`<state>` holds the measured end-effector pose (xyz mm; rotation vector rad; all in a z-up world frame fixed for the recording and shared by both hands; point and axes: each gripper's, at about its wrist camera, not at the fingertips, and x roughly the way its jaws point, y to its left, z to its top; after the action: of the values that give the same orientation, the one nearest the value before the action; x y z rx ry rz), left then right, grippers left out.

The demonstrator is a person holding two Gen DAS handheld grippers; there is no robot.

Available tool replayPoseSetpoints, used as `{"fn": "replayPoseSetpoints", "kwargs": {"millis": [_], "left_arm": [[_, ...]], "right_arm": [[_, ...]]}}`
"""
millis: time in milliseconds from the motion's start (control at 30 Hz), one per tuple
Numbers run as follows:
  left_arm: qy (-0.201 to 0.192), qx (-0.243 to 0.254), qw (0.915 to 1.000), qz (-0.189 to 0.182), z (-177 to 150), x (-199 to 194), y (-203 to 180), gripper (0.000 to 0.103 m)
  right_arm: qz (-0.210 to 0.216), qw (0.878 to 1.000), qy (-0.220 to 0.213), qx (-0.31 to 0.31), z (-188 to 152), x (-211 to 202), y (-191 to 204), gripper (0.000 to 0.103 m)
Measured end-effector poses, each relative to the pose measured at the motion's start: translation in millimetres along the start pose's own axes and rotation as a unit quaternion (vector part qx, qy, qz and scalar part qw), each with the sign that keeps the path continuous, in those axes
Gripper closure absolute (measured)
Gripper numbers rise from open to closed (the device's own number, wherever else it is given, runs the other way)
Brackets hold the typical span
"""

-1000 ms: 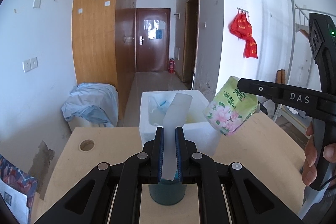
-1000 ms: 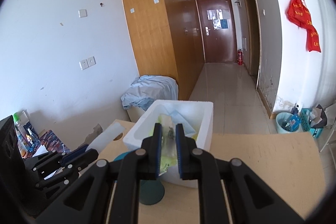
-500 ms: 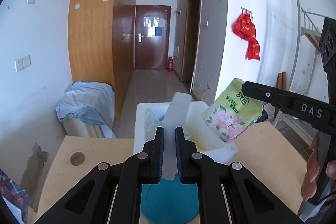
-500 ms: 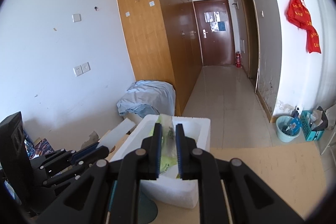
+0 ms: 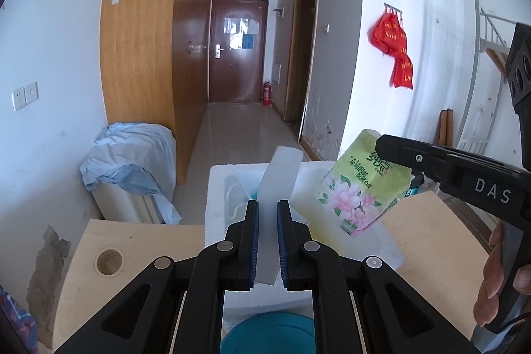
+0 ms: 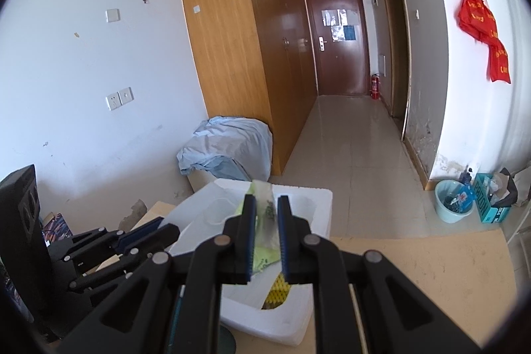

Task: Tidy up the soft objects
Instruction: 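Lower the foam strip into the box and open the left tool while the right tool lowers the tissue pack, then lower the tissue pack into the foam box and open the right tool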

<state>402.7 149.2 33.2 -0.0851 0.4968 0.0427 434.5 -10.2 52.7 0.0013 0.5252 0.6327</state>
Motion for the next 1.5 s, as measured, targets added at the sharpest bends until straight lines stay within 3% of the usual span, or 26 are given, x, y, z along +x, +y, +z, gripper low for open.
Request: {"fn": "replayPoseSetpoints", "kwargs": {"millis": [300,533,700,800,867,900,1500], "left_arm": [[0.012,0.01,0.9999,-0.006,-1.7,8.4,-7.0,0.092],[0.011,0.01,0.9999,0.002,-1.3,12.4,-9.0,0.08],[0.007,0.01,0.9999,0.01,-1.4,10.0,-7.3,0.079],[0.003,0.006,0.9999,0.012,-1.2,7.5,-6.9,0.065],[-0.005,0.006,0.9998,0.018,-1.0,4.6,-8.1,0.048],[-0.009,0.007,0.9997,0.021,-0.8,2.8,-8.3,0.046],[-0.014,-0.007,0.9993,0.034,3.9,-0.7,7.2,0.044]], "right_arm": [[-0.005,1.0,0.008,-0.005,-1.5,6.6,3.7,0.087],[-0.005,1.0,0.014,-0.008,-1.6,11.8,3.7,0.087],[-0.007,1.0,0.014,-0.007,-1.3,11.8,1.3,0.087],[-0.006,1.0,0.013,-0.006,-1.2,11.9,1.7,0.087],[-0.005,1.0,0.013,-0.006,-1.3,12.0,1.7,0.087],[-0.005,1.0,0.013,-0.005,-1.3,12.5,1.5,0.087],[-0.005,1.0,0.019,-0.006,-4.9,25.5,1.0,0.087]]}}
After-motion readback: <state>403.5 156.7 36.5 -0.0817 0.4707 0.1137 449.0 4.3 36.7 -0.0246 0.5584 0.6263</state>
